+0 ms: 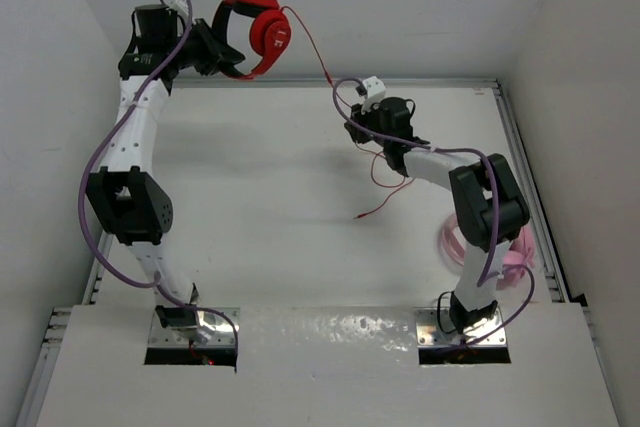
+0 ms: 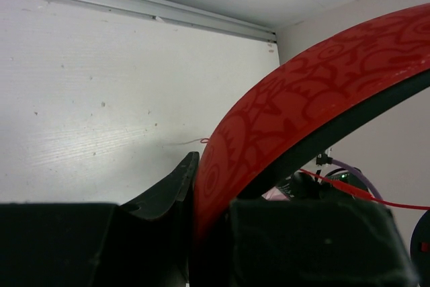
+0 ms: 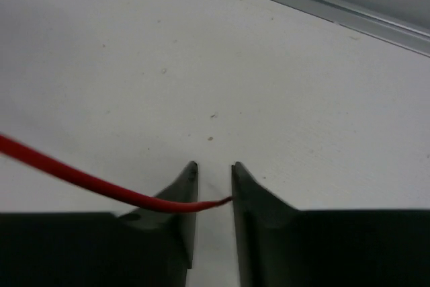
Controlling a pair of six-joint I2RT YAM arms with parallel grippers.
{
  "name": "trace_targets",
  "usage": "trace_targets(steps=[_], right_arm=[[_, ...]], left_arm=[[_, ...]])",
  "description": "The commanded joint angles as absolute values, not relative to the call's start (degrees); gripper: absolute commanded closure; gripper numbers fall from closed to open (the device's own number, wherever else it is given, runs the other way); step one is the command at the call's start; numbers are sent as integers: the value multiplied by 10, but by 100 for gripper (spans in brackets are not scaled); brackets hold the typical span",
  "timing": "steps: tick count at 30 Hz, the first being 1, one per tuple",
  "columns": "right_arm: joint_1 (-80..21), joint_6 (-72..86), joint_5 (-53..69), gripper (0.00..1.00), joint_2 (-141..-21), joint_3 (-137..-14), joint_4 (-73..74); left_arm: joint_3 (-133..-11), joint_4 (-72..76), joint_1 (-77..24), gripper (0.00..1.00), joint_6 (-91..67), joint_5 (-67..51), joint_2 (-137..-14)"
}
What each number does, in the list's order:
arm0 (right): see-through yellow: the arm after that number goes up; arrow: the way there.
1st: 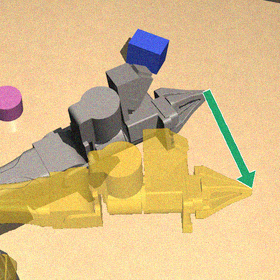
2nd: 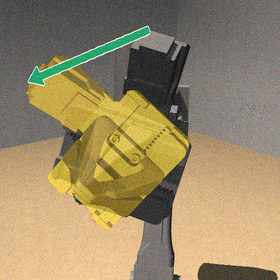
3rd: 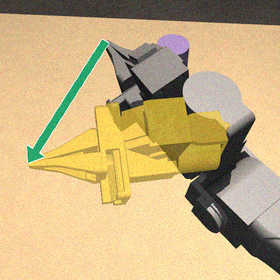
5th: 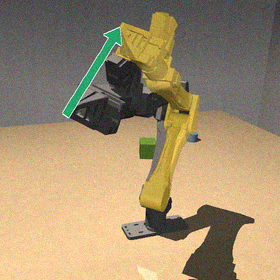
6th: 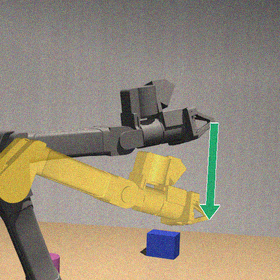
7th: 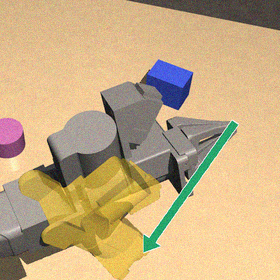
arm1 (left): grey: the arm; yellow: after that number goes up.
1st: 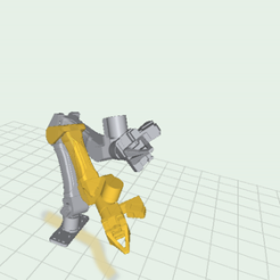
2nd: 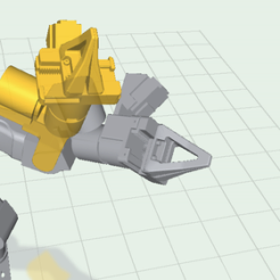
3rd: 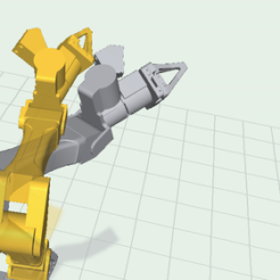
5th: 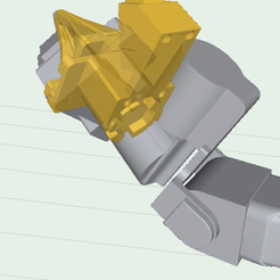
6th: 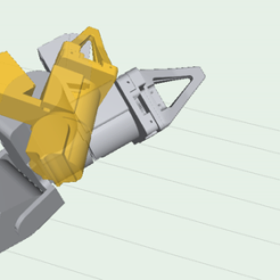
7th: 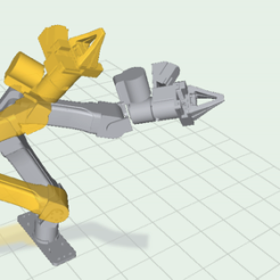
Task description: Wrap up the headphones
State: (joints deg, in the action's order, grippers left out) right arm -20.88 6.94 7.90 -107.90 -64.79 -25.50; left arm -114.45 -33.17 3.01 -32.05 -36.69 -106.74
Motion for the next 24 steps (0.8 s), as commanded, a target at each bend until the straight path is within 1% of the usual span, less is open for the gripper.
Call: trace_targets(steps=[1, 2, 3, 4, 5, 6, 7, 8, 9, 10, 11, 12, 13, 14, 15, 18, 22, 24], right_arm=[[-213, 155, 81, 79, -1092, -659, -359], [-214, 169, 80, 96, -1093, -659, -361], [-217, 201, 83, 100, -1092, -660, -353], [-224, 207, 85, 100, -1090, -662, -339], [-254, 197, 71, 100, -1086, -671, -314], [-277, 183, 48, 100, -1083, -680, -241], [-301, 165, 5, 100, -1083, -694, -203], [-354, 130, -5, 100, -1098, -729, -124], [-379, 120, -16, 100, -1113, -753, -76], [-400, 115, -22, 100, -1129, -816, -29], [-438, 119, -25, 100, -1148, -850, 60], [-457, 123, -26, 100, -1165, -881, 100], [-488, 127, -39, 100, -1201, -947, 135], [-502, 136, -47, 100, -1217, -981, 201], [-516, 136, -53, 100, -1231, -1010, 233], [-560, 119, -92, 100, -1269, -1166, 349], [-584, 94, -77, 100, -1265, -1275, 463], [-584, 92, -68, 100, -1242, -1287, 479]], left_arm=[[-1178, -285, 40, 100, -343, -385, -1066], [-1181, -283, 43, 100, -349, -384, -1068], [-1182, -280, 46, 100, -353, -384, -1070], [-1180, -278, 47, 100, -359, -387, -1076], [-1179, -273, 51, 100, -371, -391, -1077], [-1173, -262, 53, 100, -378, -401, -1079], [-1171, -258, 53, 100, -383, -404, -1083], [-1165, -254, 53, 100, -392, -410, -1085], [-1161, -251, 54, 100, -395, -412, -1085], [-1158, -249, 54, 100, -402, -415, -1086], [-1153, -250, 53, 100, -402, -415, -1086], [-1145, -251, 54, 100, -403, -413, -1085], [-1142, -254, 54, 100, -397, -410, -1085], [-1139, -265, 54, 100, -391, -406, -1085], [-1134, -272, 54, 100, -384, -390, -1081], [-1132, -314, 54, 100, -325, -334, -1078], [-1101, -351, 42, 100, -193, -247, -1059], [-1082, -351, 36, 100, -147, -219, -1050]])
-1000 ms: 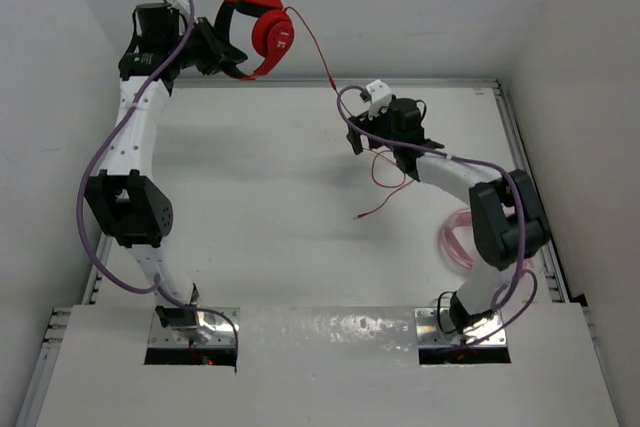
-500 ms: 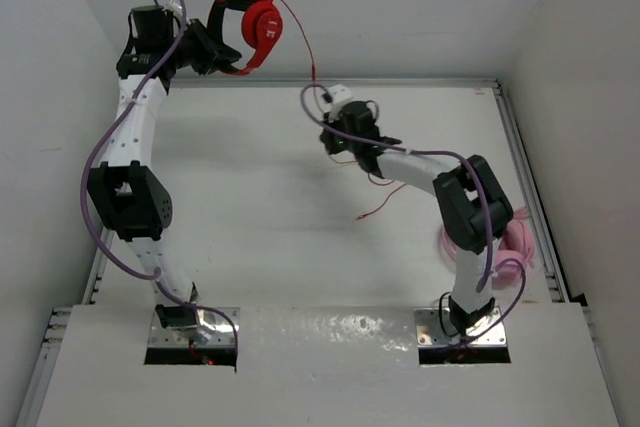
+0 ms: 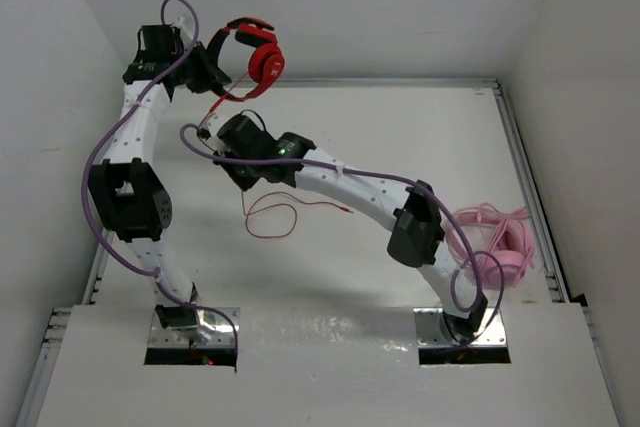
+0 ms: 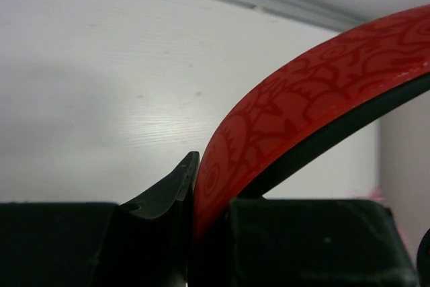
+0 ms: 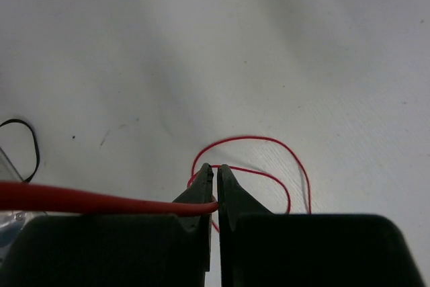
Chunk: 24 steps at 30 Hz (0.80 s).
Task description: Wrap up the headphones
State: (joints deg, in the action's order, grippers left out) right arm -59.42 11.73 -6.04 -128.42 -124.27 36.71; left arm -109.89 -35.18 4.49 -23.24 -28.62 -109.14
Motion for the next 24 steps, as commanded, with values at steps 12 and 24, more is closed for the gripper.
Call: trace_targets(steps=[12, 24], right_arm=[[-549, 128, -37, 100, -1192, -1282, 503], [-514, 258, 115, 100, -1187, -1284, 452]], left_arm=[[-1071, -367, 14, 100, -107, -242, -1042], [-1051, -347, -10, 100, 19, -138, -1043]])
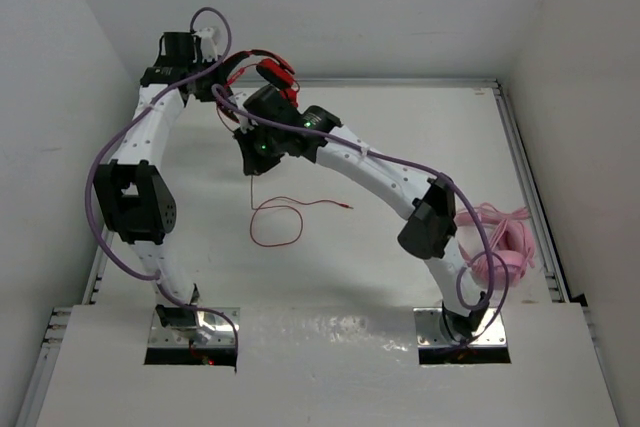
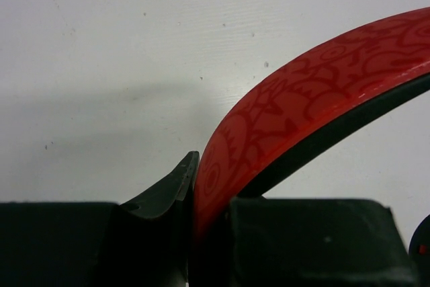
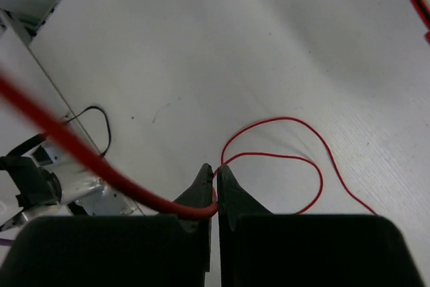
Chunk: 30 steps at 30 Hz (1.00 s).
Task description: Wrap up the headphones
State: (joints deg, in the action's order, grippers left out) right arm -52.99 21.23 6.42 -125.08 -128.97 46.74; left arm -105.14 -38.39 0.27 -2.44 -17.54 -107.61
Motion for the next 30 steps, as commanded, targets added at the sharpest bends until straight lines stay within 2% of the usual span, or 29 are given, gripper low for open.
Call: trace_targets(steps=[1, 4, 9, 12, 23, 30], right_arm=[[-513, 258, 107, 100, -1173, -1268, 457], [-511, 260, 53, 100, -1131, -1159, 440], [-511, 270, 31, 100, -1208, -1244, 482], [-510, 280, 38, 100, -1234, -1246, 470], [-510, 273, -57, 100, -1124, -1023, 403], [-509, 273, -98, 100, -1069, -940, 333]], left_arm=[[-1056, -354, -7, 100, 11, -135, -1048], [-1055, -368, -3, 100, -64, -181, -1058], [-1027, -333, -3, 100, -158, -287, -1052], [-1036, -336, -3, 100, -179, -308, -1046], [-1046, -321, 18, 100, -250, -402, -1046], [-1017, -259, 26, 100, -314, -484, -1038]])
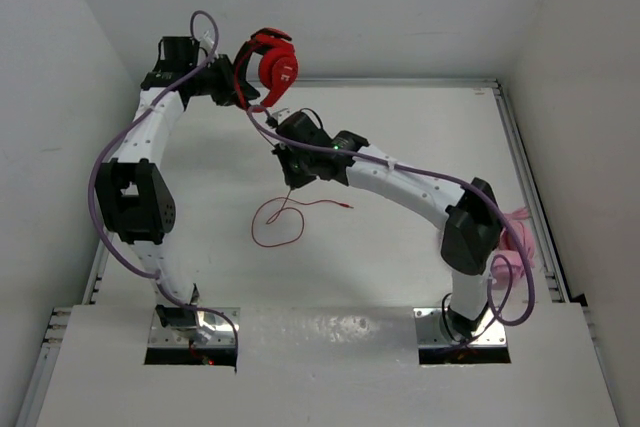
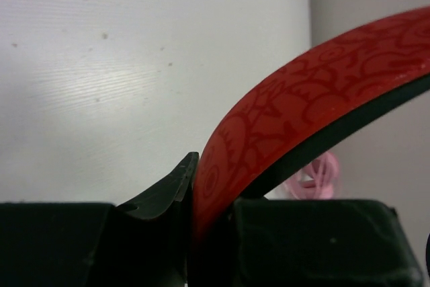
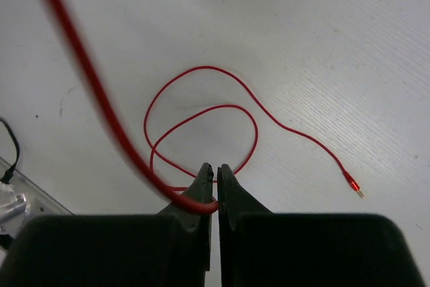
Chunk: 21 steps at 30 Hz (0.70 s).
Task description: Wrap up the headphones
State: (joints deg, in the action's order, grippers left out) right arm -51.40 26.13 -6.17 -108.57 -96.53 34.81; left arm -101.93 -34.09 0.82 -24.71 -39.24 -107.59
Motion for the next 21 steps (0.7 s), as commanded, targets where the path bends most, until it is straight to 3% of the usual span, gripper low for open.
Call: trace_targets(steps=[1, 15, 21], right_arm=[[-509, 273, -99, 100, -1062, -930, 316], [-422, 290, -52, 100, -984, -793, 199], [-346, 247, -2, 100, -994, -824, 190]], left_arm=[[-1015, -255, 27, 100, -317, -492, -1037], [-1049, -262, 28, 100, -259, -565, -1031], [-1129, -429, 18, 100, -13, -541, -1037]])
